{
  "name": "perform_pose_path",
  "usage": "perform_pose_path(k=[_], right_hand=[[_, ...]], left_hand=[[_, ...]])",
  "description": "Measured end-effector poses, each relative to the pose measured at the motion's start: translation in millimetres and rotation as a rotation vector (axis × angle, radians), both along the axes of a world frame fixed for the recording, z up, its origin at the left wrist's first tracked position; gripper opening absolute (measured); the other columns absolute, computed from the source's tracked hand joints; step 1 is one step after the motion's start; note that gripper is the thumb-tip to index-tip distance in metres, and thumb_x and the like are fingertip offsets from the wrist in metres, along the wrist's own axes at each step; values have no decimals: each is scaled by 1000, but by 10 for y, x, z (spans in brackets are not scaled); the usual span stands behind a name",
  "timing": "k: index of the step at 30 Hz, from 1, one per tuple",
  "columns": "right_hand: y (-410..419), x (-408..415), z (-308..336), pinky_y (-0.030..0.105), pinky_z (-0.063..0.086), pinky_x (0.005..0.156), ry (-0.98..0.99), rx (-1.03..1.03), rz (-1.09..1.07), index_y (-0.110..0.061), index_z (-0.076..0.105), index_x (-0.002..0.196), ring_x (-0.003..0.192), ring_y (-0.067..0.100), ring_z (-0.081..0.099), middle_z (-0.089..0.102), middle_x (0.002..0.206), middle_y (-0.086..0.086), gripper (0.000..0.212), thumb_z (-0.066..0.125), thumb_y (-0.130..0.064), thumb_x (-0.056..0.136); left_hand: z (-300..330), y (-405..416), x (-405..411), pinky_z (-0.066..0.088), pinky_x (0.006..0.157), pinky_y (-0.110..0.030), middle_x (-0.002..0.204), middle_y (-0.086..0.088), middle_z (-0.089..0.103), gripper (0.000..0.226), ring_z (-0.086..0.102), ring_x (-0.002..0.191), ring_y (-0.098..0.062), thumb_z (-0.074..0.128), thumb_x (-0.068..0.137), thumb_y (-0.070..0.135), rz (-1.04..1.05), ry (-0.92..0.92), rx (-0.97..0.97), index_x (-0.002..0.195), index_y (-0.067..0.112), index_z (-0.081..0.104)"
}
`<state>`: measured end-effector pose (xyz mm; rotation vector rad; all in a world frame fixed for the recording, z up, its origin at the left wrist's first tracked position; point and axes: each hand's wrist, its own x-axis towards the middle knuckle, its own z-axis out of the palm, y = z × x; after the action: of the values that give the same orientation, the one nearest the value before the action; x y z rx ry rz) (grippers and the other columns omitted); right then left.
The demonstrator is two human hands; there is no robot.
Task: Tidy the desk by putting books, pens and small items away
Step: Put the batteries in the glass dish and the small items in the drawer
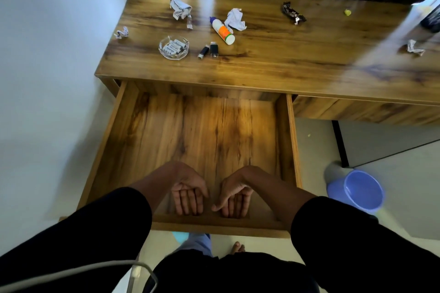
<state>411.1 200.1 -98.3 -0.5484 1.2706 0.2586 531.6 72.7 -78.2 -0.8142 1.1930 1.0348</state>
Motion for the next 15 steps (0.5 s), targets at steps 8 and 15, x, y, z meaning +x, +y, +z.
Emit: perform_pose_path(k=[8,15], right_hand=[[1,45,30,44,59,92,15,6,29,-4,68,121,93,25,70,70,107,12,54,71,-50,93],[-59,-73,47,44,58,91,70,-74,-33,-14,63,125,100,27,71,73,112,14,48,64,-52,97]], left_hand=[[31,-11,14,58,93,-48,100,-11,78,45,71,104,-30,57,100,40,-23,26,-5,120,3,74],[4,-146,-79,58,96,-45,117,-16,76,36,75,98,-28,66,97,35,63,150,-93,125,13,72]])
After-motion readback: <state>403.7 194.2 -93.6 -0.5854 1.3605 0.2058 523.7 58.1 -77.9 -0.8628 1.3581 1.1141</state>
